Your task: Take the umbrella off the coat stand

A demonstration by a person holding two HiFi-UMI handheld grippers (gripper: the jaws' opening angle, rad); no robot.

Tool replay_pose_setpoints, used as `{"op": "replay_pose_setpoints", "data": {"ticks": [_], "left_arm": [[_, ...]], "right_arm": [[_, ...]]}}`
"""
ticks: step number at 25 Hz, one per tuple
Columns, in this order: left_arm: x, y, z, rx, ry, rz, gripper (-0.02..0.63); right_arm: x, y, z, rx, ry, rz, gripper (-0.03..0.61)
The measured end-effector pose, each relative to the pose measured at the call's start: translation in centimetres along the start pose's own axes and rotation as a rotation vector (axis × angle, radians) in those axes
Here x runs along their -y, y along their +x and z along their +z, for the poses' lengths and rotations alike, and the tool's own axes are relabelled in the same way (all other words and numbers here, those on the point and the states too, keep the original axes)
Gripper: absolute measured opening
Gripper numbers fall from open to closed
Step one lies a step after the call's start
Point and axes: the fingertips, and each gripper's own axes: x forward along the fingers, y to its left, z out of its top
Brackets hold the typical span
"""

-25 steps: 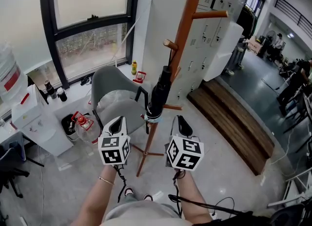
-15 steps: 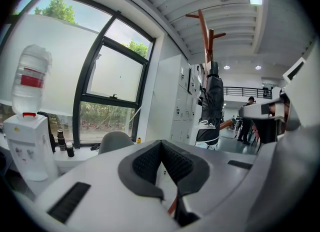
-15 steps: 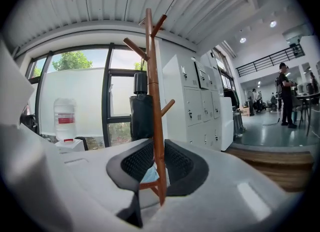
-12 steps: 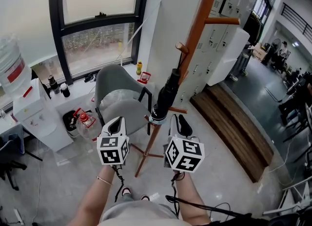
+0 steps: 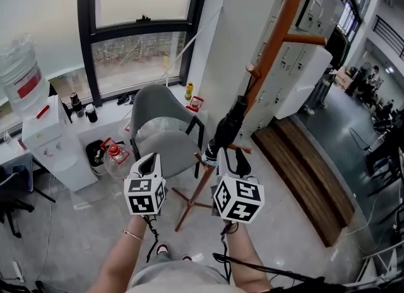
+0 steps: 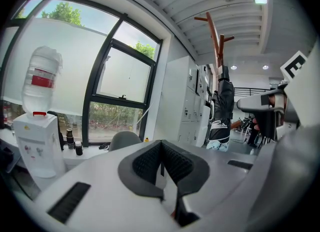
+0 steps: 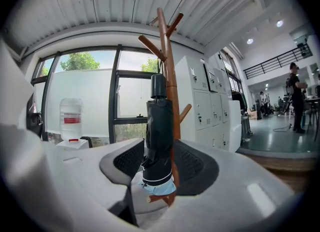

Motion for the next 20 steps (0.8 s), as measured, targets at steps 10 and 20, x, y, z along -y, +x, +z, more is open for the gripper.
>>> {"op": "replay_pose_setpoints", "data": {"ticks": [10,20], "left_arm": [[-2.4,-0.5,-0.4,-0.012,0.000,0.042,0.005],[-3.9,0.3,-0.4,-0.025,0.015,0.047,0.005]], "right_arm": [[0.0,1.8,-0.2,-0.015,0.001,-0.026,0.250],[-0.3,3.8,-0.7,-0.053,-0.055,-0.079,0.296]]}}
